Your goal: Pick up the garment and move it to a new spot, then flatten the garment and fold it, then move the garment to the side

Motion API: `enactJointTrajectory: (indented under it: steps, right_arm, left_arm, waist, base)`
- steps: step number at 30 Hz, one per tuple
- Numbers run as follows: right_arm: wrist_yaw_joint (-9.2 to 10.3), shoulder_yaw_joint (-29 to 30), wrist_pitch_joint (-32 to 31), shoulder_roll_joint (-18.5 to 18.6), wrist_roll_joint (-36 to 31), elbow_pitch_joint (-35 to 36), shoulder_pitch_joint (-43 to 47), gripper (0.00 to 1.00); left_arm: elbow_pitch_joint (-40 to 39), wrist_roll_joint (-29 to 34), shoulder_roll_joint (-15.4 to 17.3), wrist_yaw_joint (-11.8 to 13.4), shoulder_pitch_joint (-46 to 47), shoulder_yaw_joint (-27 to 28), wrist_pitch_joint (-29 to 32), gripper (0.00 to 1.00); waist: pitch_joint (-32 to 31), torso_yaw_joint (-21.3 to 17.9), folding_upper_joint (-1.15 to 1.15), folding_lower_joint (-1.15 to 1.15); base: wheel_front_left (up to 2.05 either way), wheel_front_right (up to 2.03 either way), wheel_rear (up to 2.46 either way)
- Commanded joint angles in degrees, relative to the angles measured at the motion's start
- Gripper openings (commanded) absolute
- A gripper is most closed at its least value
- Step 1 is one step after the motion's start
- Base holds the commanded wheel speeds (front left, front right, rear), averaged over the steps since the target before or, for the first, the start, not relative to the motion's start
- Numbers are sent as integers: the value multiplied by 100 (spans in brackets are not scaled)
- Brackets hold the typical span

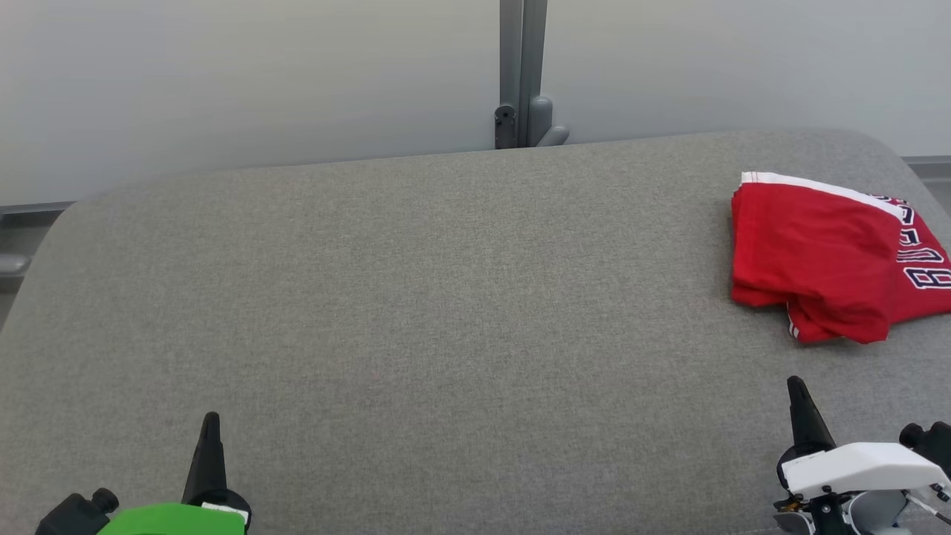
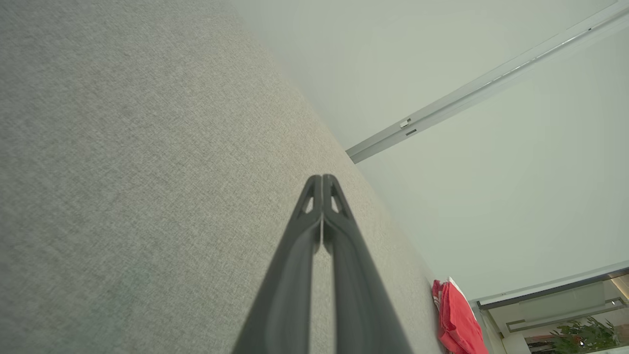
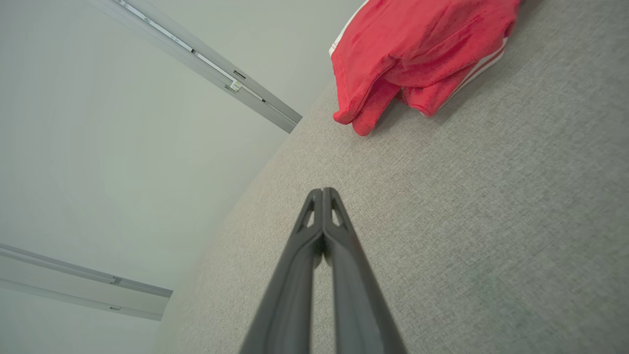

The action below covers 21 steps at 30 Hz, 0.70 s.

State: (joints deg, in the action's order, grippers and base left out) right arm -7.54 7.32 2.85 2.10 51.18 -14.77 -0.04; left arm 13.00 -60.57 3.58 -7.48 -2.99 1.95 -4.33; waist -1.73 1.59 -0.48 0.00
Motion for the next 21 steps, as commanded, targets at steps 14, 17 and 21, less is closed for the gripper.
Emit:
enactJointTrajectory:
  steps: [14, 17, 21]
  right_arm:
    - [4, -23, -251, 58, 1116, 106, -242, 0]
    - [4, -27, -295, 59, 1307, 110, -260, 0]
    - [4, -32, -357, 62, 1561, 117, -298, 0]
  left_arm:
    - [-39, -894, 63, -1, 339, 92, 254, 0]
    - [-34, -1054, 63, -1, 372, 103, 299, 0]
    - [-29, -1257, 63, -1, 416, 121, 363, 0]
  waist:
    - [38, -31, 26, 0]
    - [45, -38, 27, 0]
    - [56, -47, 28, 0]
  base:
    - [0, 0, 0]
    - [0, 0, 0]
    - [0, 0, 0]
